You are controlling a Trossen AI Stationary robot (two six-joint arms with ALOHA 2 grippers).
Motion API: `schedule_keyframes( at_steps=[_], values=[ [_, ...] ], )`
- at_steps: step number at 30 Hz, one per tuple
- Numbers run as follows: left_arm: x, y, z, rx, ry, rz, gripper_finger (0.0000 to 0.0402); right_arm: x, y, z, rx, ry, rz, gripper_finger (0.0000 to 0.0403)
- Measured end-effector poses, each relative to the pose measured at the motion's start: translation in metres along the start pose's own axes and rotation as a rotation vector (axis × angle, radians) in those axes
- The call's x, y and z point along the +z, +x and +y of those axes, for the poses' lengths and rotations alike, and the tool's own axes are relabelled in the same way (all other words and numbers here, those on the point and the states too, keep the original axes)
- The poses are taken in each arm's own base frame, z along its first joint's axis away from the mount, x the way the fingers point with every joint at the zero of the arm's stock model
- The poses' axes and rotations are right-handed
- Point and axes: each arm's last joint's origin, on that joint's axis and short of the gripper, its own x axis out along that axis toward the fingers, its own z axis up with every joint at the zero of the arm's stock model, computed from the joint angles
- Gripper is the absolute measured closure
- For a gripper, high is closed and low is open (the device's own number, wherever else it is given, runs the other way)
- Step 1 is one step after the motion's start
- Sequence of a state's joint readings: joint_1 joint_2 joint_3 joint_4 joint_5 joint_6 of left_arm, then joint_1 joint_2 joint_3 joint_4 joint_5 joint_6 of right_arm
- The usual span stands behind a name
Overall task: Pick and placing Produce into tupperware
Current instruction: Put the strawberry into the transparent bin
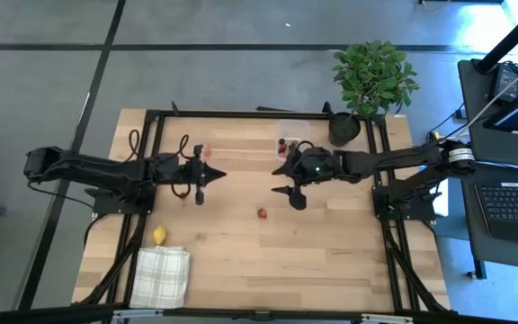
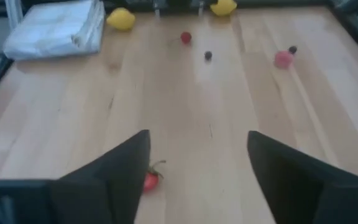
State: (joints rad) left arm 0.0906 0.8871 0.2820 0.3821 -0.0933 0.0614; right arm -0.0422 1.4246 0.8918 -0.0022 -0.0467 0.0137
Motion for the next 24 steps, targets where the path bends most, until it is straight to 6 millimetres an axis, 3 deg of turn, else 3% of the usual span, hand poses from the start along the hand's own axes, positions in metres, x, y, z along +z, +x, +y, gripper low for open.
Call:
schedule_keyframes(
  at_steps=[6,24],
  values=[
    [-0.015,-0.002,-0.001,0.0,-0.028,0.02,0.04,-0.008,0.023,0.0,0.002,0.003,-0.001,0.0083],
    [-0.019,-0.003,-0.001,0.0,-0.049,0.034,0.04,-0.066,0.099,0.046,0.117,-0.067,0.098,0.0079]
  ],
)
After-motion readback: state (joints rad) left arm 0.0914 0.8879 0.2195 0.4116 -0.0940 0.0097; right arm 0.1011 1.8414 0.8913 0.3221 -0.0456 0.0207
